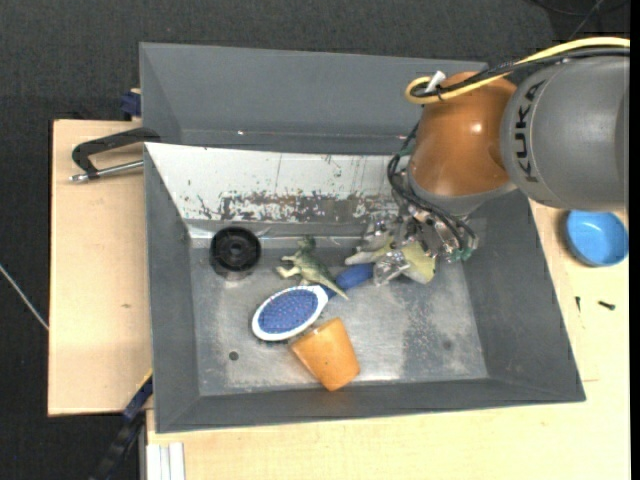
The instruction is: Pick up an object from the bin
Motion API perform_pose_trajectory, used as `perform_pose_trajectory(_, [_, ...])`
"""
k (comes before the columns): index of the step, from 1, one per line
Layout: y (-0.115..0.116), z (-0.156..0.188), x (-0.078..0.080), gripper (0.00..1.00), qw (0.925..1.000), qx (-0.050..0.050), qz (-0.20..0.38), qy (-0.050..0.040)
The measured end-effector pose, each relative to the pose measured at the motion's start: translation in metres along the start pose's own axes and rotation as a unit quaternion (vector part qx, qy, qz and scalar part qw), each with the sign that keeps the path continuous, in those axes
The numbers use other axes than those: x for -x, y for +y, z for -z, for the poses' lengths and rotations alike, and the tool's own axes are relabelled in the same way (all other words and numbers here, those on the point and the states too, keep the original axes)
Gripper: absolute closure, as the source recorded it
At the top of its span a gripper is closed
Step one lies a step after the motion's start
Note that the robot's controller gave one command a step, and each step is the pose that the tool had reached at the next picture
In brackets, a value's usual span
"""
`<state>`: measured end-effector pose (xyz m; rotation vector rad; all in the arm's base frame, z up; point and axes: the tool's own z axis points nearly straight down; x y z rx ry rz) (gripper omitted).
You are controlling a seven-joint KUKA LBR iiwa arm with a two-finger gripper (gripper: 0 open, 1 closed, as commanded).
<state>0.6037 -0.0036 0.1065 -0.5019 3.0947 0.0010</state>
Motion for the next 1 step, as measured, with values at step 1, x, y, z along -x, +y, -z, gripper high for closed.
perform_pose_trajectory(1, [0.0009, 0.0731, 0.0024, 1.00, 1.0000, -0.001, 0.001, -0.0005])
